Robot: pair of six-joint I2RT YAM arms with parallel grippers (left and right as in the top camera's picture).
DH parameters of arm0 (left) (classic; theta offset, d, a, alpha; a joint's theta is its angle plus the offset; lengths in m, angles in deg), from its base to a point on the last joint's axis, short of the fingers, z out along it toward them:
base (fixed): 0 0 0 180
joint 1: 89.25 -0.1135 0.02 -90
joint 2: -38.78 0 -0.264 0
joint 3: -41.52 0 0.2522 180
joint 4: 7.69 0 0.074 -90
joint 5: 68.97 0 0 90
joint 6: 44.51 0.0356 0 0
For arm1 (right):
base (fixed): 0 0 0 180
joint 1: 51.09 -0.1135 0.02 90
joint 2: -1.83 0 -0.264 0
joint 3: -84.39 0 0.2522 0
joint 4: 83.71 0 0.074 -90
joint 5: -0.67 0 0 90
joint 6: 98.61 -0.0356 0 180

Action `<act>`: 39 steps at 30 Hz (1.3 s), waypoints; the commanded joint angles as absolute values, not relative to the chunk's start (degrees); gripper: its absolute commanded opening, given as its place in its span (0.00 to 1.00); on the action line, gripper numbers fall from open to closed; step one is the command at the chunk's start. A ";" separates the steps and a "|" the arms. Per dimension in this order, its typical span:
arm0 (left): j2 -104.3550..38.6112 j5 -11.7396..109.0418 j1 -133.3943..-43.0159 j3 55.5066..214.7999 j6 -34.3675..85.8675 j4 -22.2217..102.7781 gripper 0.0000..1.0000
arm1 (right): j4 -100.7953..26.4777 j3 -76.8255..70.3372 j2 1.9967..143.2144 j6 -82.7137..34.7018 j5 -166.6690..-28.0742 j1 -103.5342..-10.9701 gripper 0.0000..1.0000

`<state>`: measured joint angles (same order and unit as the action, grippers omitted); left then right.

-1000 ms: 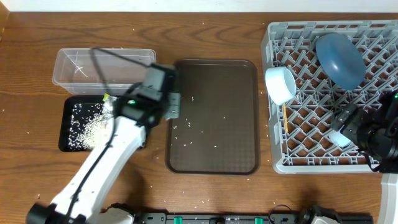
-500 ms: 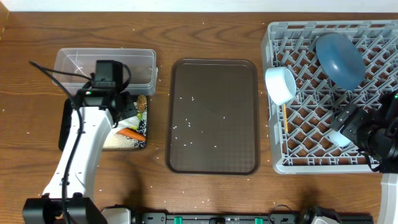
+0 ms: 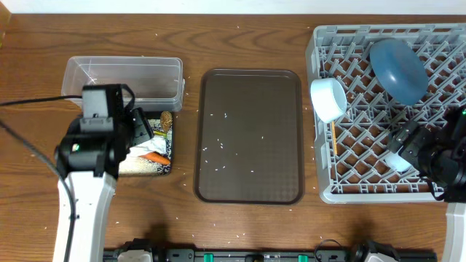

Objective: Sort waste into correct bins and load items into the dishwasher rack
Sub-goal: 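Lift the white tissue from the black tray into the clear bin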

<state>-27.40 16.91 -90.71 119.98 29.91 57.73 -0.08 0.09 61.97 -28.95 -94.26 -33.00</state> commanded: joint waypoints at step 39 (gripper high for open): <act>-55.59 13.31 -96.89 113.43 27.82 45.14 0.65 | -0.73 -0.61 61.73 -25.25 -97.30 -32.78 0.89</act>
